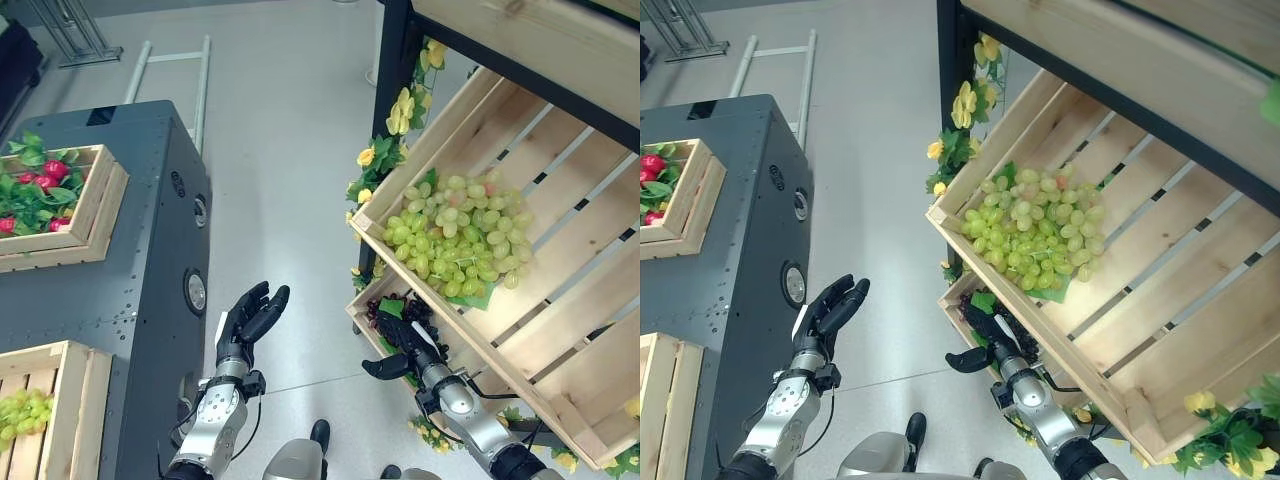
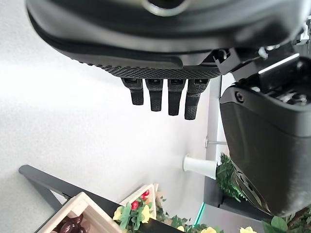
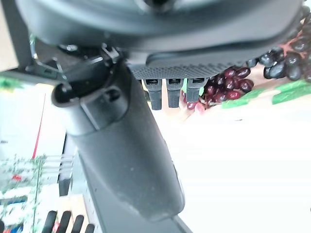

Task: Pick up the fruits from the basket on one side to the basket on the other side

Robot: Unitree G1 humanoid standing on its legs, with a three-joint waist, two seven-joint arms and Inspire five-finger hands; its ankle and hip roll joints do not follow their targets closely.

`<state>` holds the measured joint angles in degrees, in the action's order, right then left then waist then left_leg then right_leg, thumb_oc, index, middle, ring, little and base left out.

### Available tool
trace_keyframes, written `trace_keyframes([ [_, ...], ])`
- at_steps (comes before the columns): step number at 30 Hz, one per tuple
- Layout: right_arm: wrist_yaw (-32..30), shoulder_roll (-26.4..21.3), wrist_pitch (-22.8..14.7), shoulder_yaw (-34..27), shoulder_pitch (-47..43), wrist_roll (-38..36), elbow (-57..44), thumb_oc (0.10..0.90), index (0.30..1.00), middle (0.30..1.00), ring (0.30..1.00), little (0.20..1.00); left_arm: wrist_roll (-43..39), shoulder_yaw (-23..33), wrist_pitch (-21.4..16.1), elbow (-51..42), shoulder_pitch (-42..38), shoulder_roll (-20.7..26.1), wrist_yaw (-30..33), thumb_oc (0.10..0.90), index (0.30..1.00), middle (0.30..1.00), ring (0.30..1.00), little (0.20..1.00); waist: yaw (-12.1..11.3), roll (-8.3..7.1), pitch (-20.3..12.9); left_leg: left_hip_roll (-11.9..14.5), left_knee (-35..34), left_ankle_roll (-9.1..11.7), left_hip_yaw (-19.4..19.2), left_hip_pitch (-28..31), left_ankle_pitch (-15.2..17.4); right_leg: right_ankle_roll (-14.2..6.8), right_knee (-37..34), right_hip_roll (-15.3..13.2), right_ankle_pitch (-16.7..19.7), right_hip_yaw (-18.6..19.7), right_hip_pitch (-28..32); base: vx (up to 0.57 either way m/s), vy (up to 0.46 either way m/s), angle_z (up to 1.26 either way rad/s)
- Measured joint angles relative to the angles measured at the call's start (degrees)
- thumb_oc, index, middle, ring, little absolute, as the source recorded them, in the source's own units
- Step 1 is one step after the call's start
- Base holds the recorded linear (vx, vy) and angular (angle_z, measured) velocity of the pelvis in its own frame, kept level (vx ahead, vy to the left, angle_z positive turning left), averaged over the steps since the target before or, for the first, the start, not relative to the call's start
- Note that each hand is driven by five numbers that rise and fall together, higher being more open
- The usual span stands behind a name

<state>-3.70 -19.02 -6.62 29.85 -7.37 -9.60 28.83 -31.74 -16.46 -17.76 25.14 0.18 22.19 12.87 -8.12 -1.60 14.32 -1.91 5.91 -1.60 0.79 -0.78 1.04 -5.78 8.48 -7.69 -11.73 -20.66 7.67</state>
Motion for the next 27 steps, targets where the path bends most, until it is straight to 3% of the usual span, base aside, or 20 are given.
trace_keyframes([
  [5,3.9,0.7,0.0,0.7,-1.4,-4.1,0.3,0.8,0.9,0.9,0.9,0.9,0.0,0.2,0.1,0.9,0.0,-0.9,0.1,0.8,0.9,0.9,0.9,0.9,-1.6,0.23,-0.1,0.8,0.5,1.0,0.8,0.4,-1.0,0.2,0.6,0.8,-0.2,-0.8,0.9,-0.01,-0.19,0.06],
  [8,6.1,2.0,0.8,0.6,-0.9,-11.9,1.9,0.8,0.9,0.9,0.9,0.9,0.0,1.9,0.1,0.4,1.9,-2.5,-0.2,0.8,0.9,0.9,0.9,0.9,-2.6,0.47,0.0,0.9,-3.2,2.1,3.5,2.2,-3.6,0.7,-1.6,1.8,0.0,-3.9,4.0,-0.1,-0.095,0.62],
  [9,6.3,2.3,0.9,0.6,-0.8,-13.9,2.4,0.8,0.9,0.9,0.9,0.9,0.0,2.4,0.1,0.3,2.4,-3.1,0.0,0.8,0.9,0.9,0.9,0.9,-2.9,0.92,-0.1,1.4,-5.1,2.8,2.4,1.9,-4.2,1.1,-1.8,2.4,0.1,-5.3,4.1,-0.17,-0.001,0.99],
  [11,6.9,1.5,1.1,0.5,0.4,-18.2,2.6,0.8,0.9,0.9,0.9,0.9,0.7,2.8,1.3,0.8,1.2,-3.8,0.1,0.8,0.9,0.9,0.9,0.9,-2.2,0.99,-0.2,6.1,-3.3,2.1,-13.4,-1.5,-2.7,1.5,-2.2,1.0,0.7,-13.2,3.8,-0.16,0.006,1.48],
  [12,7.1,1.5,1.1,0.5,0.7,-18.5,2.6,0.8,0.9,0.9,0.9,0.9,0.8,2.7,1.5,0.8,1.1,-4.0,0.1,0.8,0.9,0.9,0.9,0.9,-1.9,1.01,-0.2,6.7,-1.7,2.0,-15.7,-2.2,-2.6,1.5,-1.9,0.5,0.7,-14.4,3.8,-0.09,0.062,1.3],
  [13,7.4,0.5,1.2,0.5,1.5,-19.1,2.6,0.8,0.9,0.9,0.9,0.9,1.8,2.6,2.0,1.1,1.2,-4.0,0.3,0.8,0.9,0.9,0.9,0.9,-1.9,1.06,-0.2,7.9,3.5,0.9,-20.2,-2.7,-1.8,1.6,-0.9,-0.9,0.6,-16.2,3.9,-0.08,0.268,1.0],
  [14,8.0,-0.2,1.2,0.5,2.4,-20.4,2.5,0.8,0.9,0.9,0.9,0.9,2.6,2.3,2.3,1.4,1.2,-4.0,0.8,0.8,0.9,0.9,0.9,0.9,-1.3,1.16,-0.2,8.6,8.7,0.7,-22.3,-2.9,-1.7,1.9,0.7,-2.4,0.4,-16.2,4.1,-0.07,0.375,1.18],
  [15,8.7,-1.0,1.2,0.3,2.8,-20.6,2.5,0.8,0.9,0.9,0.9,0.9,3.5,1.8,2.3,1.5,1.2,-3.9,1.6,0.8,0.9,0.9,0.9,0.9,0.0,1.38,-0.3,8.4,9.5,1.1,-21.7,-2.0,-1.0,2.5,3.1,-3.7,-0.3,-15.4,3.9,-0.06,0.402,1.11],
  [16,10.0,-1.6,1.1,-0.2,2.9,-20.6,2.5,0.8,0.9,0.9,0.9,0.9,5.3,1.0,2.1,1.7,1.1,-3.9,2.9,0.8,0.9,0.9,0.9,0.9,1.2,2.27,-0.2,7.4,5.0,1.3,-19.8,1.0,-1.1,2.3,6.4,-4.8,-1.1,-14.1,2.7,-0.03,0.23,0.75],
  [18,10.6,-0.8,1.2,-2.2,2.7,-21.3,2.8,0.8,0.9,0.9,0.9,0.9,7.5,0.8,2.2,2.3,0.2,-2.9,4.4,0.8,0.9,0.9,0.9,0.9,0.9,1.41,0.1,6.0,1.9,0.7,-20.3,2.8,-0.1,2.7,9.9,-6.8,-3.2,-12.3,1.6,-0.02,0.149,0.17],
  [20,11.4,1.3,1.0,-2.9,2.3,-22.7,2.8,0.8,0.9,0.9,0.9,0.9,7.9,1.3,2.2,2.4,-1.3,-1.1,6.2,0.8,0.9,0.9,0.9,0.9,0.6,-0.9,0.5,5.0,3.4,-0.3,-20.1,1.4,0.6,2.4,8.3,-7.2,-3.0,-11.0,1.0,0.01,0.227,-0.03],
  [21,12.1,1.9,0.6,-2.8,2.4,-22.9,2.7,0.8,0.9,0.9,0.9,0.9,9.1,1.4,2.2,2.3,-1.5,-0.4,7.1,0.8,0.9,0.9,0.9,0.9,0.7,-1.32,0.4,4.9,3.3,-0.6,-20.7,1.0,0.6,1.7,7.2,-7.2,-2.6,-11.3,1.2,0.02,0.185,-0.09],
  [25,12.5,3.3,0.4,-2.8,3.1,-22.8,2.7,0.8,0.9,0.9,0.9,0.9,9.6,1.8,2.5,1.9,-1.7,0.2,8.2,0.8,0.9,0.9,0.9,0.9,0.9,-1.37,0.4,3.9,2.5,-1.2,-20.5,0.5,0.7,-2.2,3.1,-7.0,0.4,-11.2,2.6,0.05,0.192,0.01],
  [27,12.5,3.6,0.4,-2.8,3.5,-22.8,2.7,0.8,0.9,0.9,0.9,0.9,9.6,1.9,2.6,1.8,-1.4,0.2,8.2,0.8,0.9,0.9,0.9,0.9,0.5,-1.3,0.4,3.7,2.3,-1.2,-20.3,0.4,0.6,-1.8,2.3,-7.1,0.8,-11.5,2.6,0.06,0.17,0.1],
])
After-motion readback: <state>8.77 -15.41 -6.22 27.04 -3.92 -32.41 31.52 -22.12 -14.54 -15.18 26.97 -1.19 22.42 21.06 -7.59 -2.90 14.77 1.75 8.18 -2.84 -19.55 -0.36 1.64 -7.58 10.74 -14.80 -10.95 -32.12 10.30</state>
